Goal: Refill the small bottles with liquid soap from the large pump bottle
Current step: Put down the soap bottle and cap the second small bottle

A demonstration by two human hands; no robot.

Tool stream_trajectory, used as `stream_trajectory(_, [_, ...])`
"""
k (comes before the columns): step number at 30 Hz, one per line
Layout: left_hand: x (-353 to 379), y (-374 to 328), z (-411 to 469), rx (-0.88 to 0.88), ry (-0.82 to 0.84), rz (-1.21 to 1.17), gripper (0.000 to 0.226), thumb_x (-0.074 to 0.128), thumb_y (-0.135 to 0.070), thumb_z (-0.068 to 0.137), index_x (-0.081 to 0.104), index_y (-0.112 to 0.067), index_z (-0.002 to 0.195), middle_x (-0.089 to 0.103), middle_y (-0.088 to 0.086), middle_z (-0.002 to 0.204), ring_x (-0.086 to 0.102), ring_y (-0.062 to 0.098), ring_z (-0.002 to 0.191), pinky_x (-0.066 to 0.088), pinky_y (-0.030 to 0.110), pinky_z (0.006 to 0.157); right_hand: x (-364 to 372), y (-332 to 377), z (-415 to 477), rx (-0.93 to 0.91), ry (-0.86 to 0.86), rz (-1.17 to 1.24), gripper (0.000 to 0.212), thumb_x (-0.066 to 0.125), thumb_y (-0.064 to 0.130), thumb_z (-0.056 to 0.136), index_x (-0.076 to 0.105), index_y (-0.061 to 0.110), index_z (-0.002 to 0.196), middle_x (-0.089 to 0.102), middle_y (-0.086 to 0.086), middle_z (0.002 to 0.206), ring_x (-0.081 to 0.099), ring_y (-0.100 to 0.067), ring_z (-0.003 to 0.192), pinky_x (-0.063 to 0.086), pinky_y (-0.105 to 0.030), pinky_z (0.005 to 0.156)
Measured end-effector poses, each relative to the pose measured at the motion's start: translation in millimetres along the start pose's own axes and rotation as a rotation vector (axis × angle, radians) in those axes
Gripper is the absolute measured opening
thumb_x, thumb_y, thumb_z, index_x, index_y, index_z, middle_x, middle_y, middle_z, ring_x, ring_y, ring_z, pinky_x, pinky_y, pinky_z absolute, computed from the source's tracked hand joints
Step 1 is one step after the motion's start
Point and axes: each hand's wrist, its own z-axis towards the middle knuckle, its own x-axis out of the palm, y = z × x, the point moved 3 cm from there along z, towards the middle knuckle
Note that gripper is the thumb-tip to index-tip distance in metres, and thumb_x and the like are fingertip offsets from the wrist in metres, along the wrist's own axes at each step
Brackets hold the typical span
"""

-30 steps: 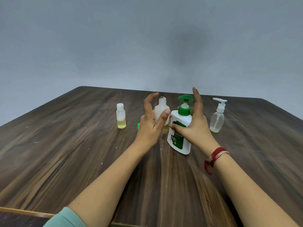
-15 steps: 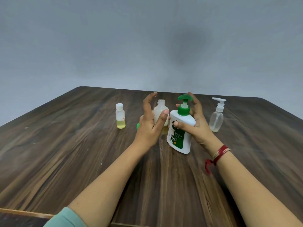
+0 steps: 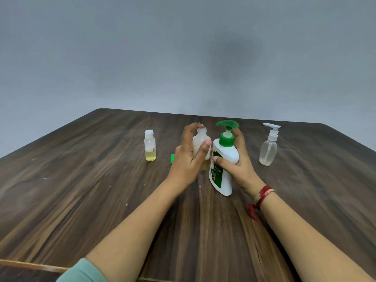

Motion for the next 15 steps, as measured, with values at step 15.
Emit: stream_trajectory(15, [1.6, -2.4, -2.4, 0.028, 0.018, -0.018, 0.05, 0.055, -0.048, 0.087, 0.025, -0.044, 0.127, 0.06, 0.009, 0.064, 0.061, 0.021, 0.057, 0.051, 0.035, 0.057, 0.7, 28.1, 2.7, -0.257, -0.121, -0.343, 0.074, 0.071, 0.01, 0.084, 0.029, 0.033, 0.139, 0.055, 0.009, 0.131, 0.058, -0.008, 0.118, 0.054, -0.04, 0.093])
